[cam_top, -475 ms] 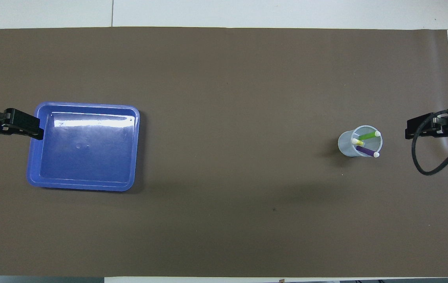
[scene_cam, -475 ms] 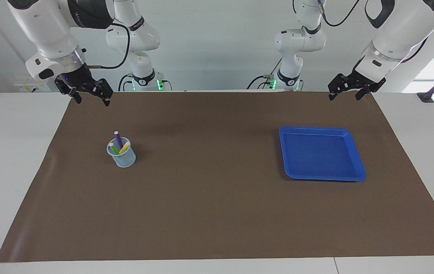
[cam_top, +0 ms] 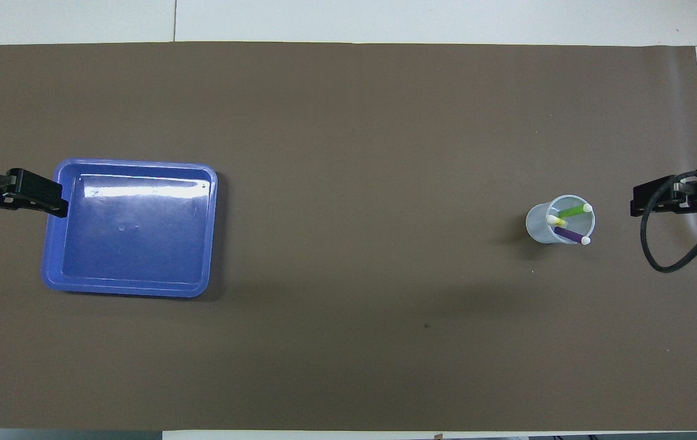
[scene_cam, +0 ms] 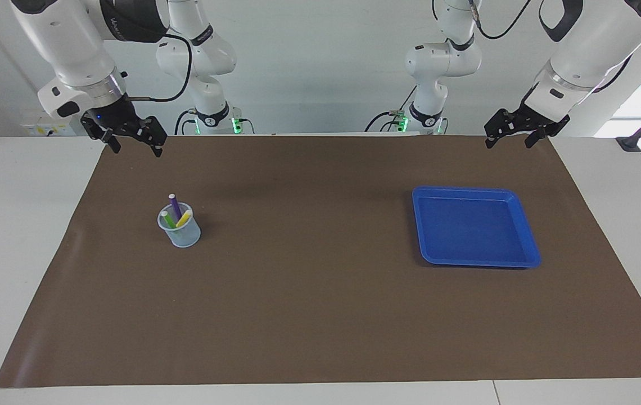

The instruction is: Right arm passes pens to left for tray arrangement

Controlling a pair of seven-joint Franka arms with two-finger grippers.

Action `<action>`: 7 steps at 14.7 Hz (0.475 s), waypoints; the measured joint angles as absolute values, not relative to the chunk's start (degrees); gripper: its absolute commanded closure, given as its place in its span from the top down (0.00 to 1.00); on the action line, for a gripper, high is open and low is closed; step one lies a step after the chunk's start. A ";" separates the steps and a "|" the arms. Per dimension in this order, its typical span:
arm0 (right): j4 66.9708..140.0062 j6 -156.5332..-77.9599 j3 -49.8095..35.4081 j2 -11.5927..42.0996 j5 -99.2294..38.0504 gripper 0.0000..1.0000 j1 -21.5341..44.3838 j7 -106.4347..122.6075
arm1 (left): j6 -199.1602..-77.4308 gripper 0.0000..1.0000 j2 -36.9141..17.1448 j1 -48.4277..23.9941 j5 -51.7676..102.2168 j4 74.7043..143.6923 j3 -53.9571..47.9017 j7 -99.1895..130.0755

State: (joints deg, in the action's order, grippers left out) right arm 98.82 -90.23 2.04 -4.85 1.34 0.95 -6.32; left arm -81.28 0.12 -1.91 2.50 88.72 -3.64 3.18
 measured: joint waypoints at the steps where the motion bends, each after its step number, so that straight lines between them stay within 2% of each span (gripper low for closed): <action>1: 98.82 -89.77 2.07 -4.85 1.34 1.00 0.77 -6.32 | -81.28 1.00 0.12 -1.91 2.50 88.72 -3.64 3.18; 5: 100.23 -89.77 2.19 -4.99 1.34 1.00 -0.81 -6.32 | -81.28 1.00 0.12 -1.91 2.50 88.72 -3.64 3.18; 7: 103.06 -94.21 2.13 -5.53 1.32 1.00 -0.85 -6.32 | -81.15 1.00 0.12 -1.91 2.50 88.72 -3.64 3.18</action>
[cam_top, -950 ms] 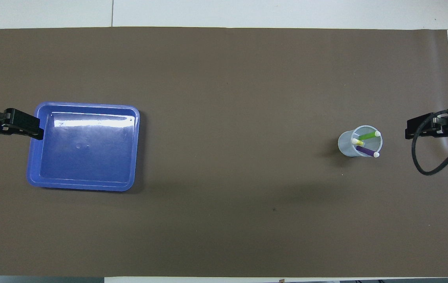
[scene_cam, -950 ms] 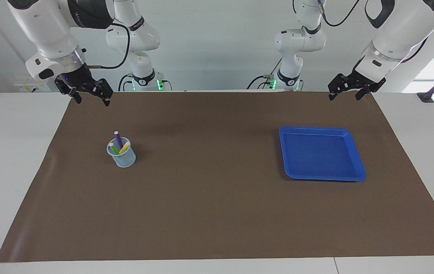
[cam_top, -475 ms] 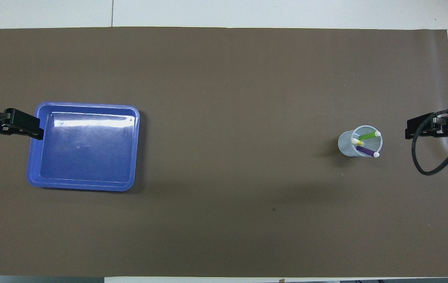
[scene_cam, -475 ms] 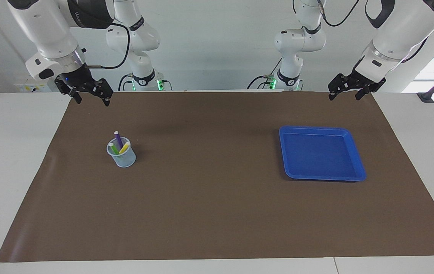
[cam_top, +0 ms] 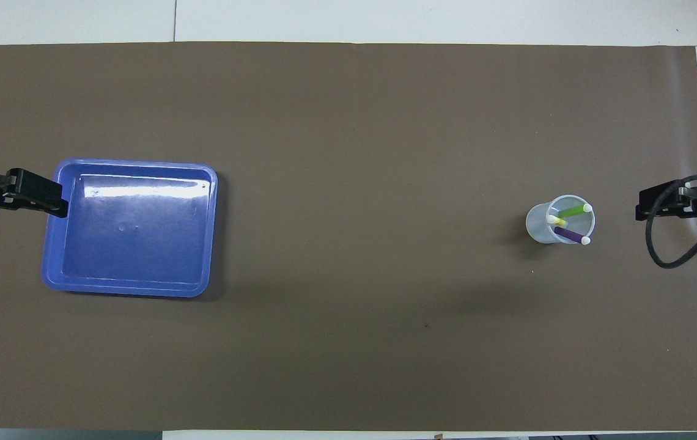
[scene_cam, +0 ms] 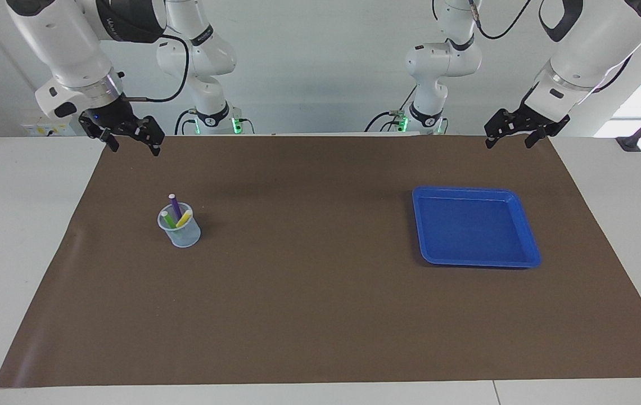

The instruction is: Right arm passes pens to left for tray arrangement

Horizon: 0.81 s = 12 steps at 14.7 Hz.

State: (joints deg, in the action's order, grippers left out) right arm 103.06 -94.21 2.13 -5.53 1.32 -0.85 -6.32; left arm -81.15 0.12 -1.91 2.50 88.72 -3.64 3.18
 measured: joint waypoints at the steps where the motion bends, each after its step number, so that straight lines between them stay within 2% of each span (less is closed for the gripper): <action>1: 104.82 -96.63 2.08 -5.94 1.32 1.00 -0.85 -6.32 | -80.98 1.00 0.12 -1.91 2.50 88.76 -3.64 3.18; 7: 118.54 -109.55 1.96 -9.73 1.31 1.00 -0.81 -6.30 | -80.84 1.00 0.12 -1.91 2.50 88.87 -3.62 3.18; 12: 125.14 -117.45 1.90 -8.15 1.31 0.95 -0.57 -6.21 | -80.81 1.00 0.12 -1.91 2.50 88.87 -3.62 3.18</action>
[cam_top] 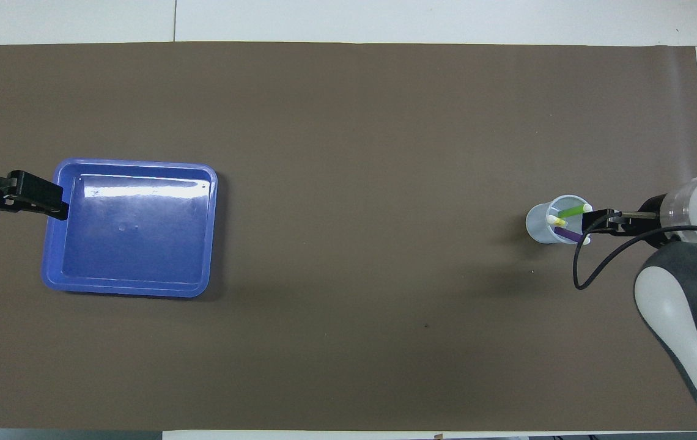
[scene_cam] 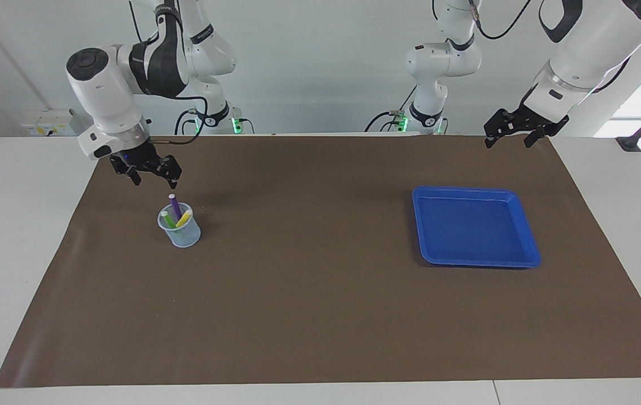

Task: Right arm passes pens to left for tray arrangement
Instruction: 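Reach the right gripper into the cup and grasp the purple pen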

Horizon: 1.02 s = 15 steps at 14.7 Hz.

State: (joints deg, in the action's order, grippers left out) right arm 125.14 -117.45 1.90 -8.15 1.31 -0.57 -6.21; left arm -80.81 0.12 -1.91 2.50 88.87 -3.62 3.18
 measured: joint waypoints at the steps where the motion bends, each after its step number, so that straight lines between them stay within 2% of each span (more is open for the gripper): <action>1: 126.14 -119.15 1.86 -7.58 1.31 0.91 -0.55 -6.08 | -80.80 1.00 0.12 -1.91 2.50 88.87 -3.61 3.18; 2: 127.15 -120.81 1.81 -7.16 1.31 0.87 -0.53 -5.25 | -80.78 1.00 0.12 -1.91 2.50 88.87 -3.61 3.18; 4: 128.96 -123.31 1.78 -6.76 0.95 0.85 -0.48 -1.67 | -80.69 1.00 0.12 -1.90 2.50 88.87 -3.61 3.18; 10: 131.48 -124.97 1.79 -6.79 -2.70 0.76 -0.47 5.82 | -80.68 1.00 0.12 -1.84 2.49 88.87 -3.50 3.19; 11: 131.63 -125.06 1.80 -6.80 -2.83 0.64 -0.47 6.28 | -80.68 1.00 0.12 -1.84 2.49 88.87 -3.49 3.19; 14: 131.85 -125.12 1.79 -6.91 -2.97 0.03 -0.47 6.99 | -80.68 1.00 0.13 -1.82 2.49 88.87 -3.46 3.19; 15: 131.88 -125.12 1.80 -6.94 -2.98 0.00 -0.47 7.00 | -80.68 1.00 0.13 -1.82 2.49 88.87 -3.46 3.19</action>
